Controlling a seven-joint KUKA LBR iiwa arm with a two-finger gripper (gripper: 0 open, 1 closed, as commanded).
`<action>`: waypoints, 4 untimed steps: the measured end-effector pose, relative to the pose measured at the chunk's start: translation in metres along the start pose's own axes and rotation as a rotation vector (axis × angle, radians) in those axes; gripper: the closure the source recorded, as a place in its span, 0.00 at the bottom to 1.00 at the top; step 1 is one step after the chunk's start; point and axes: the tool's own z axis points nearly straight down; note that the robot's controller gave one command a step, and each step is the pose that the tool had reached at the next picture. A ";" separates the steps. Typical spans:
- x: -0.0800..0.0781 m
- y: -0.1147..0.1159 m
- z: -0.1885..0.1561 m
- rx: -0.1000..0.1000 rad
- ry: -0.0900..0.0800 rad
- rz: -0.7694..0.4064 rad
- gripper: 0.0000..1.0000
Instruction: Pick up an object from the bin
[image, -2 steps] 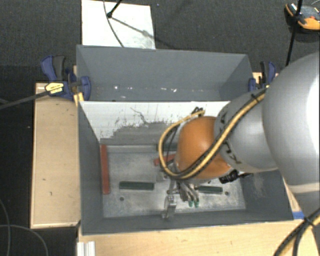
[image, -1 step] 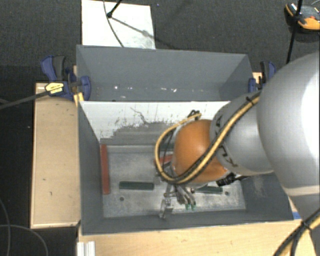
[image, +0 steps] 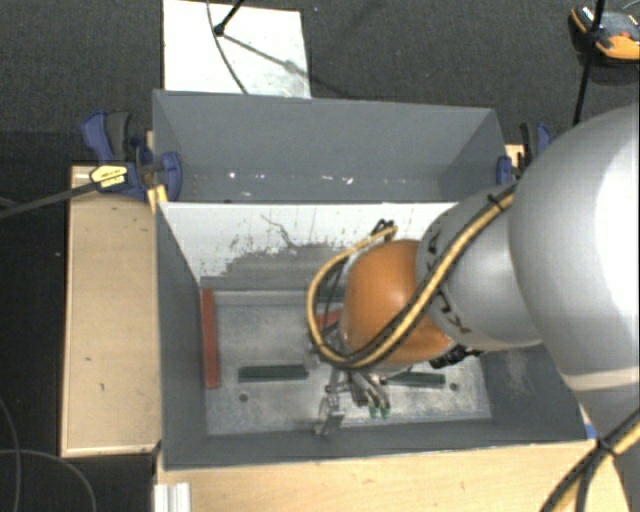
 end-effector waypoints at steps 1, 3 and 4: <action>-0.010 0.050 0.003 0.003 0.005 0.106 0.00; -0.014 0.115 0.004 0.003 0.009 0.113 1.00; -0.022 0.115 -0.058 0.004 0.012 0.098 1.00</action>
Offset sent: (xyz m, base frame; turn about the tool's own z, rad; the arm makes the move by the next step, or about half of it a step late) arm 0.0107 0.0589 -0.0038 0.0927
